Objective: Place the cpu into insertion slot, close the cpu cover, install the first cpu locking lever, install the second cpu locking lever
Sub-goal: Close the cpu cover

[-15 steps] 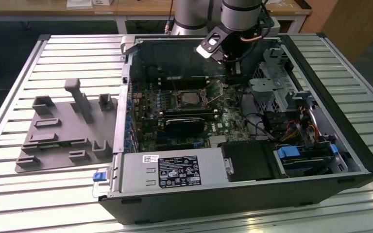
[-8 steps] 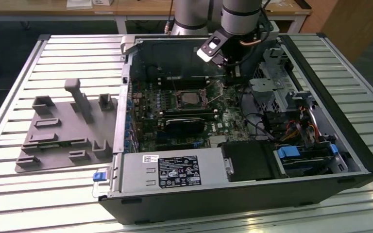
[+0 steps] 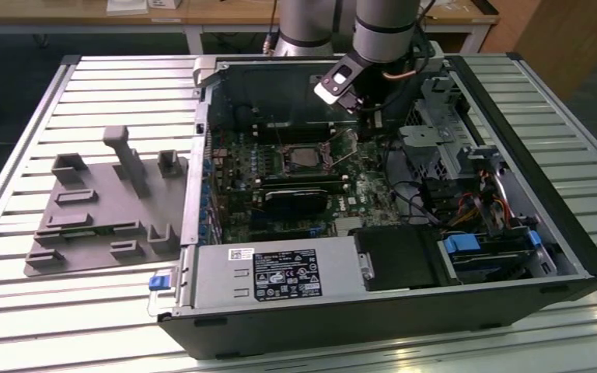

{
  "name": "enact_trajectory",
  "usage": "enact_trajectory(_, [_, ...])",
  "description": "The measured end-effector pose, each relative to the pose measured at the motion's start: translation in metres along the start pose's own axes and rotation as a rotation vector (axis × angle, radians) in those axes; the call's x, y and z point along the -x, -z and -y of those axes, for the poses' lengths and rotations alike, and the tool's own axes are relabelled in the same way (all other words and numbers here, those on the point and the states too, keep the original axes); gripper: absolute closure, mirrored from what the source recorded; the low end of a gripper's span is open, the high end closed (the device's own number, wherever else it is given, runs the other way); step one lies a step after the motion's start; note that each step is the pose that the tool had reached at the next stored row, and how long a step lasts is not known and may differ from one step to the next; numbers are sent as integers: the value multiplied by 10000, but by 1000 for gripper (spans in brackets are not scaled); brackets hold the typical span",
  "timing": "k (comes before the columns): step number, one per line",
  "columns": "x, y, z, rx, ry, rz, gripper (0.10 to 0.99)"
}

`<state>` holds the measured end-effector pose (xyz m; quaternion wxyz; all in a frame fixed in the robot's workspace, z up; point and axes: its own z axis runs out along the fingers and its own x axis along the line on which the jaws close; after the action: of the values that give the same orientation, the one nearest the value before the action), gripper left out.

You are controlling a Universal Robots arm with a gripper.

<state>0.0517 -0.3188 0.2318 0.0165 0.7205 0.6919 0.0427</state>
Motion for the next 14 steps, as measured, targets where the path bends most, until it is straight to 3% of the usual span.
enact_trajectory(10, [1, -16, -1, -36, -1, 2, 984])
enact_trajectory(12, [1, -17, -2, -131, -3, 4, 984])
enact_trajectory(14, [0, -18, -4, -317, -10, 14, 984])
